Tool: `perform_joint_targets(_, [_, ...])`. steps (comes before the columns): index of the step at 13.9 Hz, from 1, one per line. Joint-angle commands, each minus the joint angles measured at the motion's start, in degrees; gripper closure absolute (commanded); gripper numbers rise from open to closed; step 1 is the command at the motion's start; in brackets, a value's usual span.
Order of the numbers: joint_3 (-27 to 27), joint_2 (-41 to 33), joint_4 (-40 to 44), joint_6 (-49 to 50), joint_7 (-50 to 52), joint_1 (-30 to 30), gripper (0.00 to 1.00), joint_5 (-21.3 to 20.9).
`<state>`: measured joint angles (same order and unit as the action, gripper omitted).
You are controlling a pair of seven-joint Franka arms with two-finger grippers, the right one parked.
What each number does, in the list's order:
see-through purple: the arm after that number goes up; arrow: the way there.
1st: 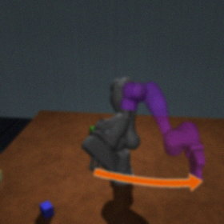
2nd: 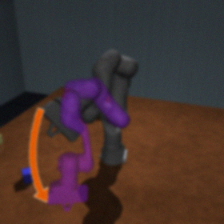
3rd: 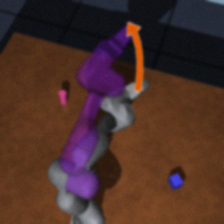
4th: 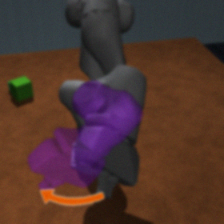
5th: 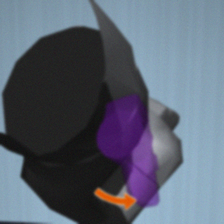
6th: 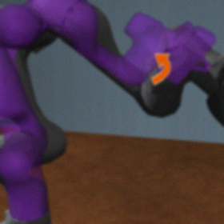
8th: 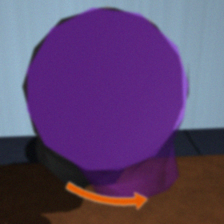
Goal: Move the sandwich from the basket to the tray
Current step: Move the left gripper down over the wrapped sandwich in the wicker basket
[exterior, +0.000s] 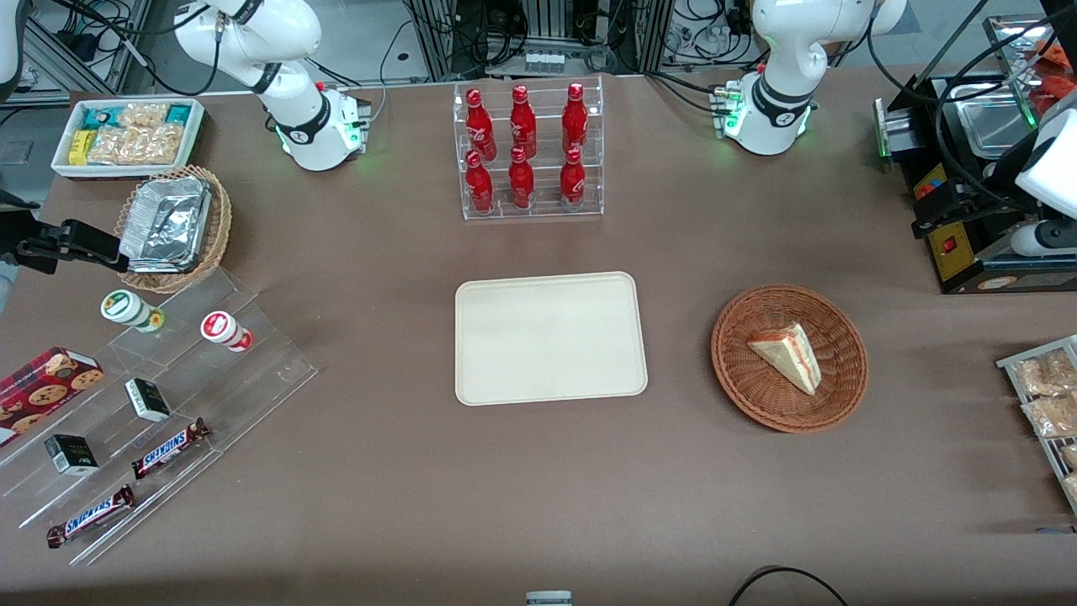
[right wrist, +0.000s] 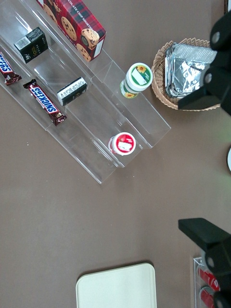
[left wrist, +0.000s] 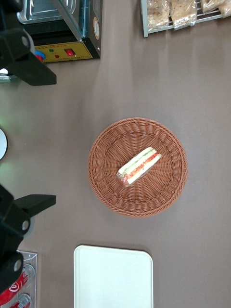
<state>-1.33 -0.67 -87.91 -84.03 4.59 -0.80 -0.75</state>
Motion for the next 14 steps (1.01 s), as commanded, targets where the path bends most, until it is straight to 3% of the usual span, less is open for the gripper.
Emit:
perform_joint_targets(1, [-0.6, -0.47, 0.2, 0.88, -0.99, 0.89, 0.0, 0.31])
perform_joint_targets(5, [-0.78, 1.2, -1.99, -1.12, -0.11, 0.8, 0.0, -0.04])
perform_joint_targets(7, [-1.13, 0.41, -8.3, -7.43, 2.25, 0.63, 0.0, -0.04])
perform_joint_targets(14, [-4.56, -2.4, -30.18, -35.01, 27.46, 0.45, 0.0, 0.22])
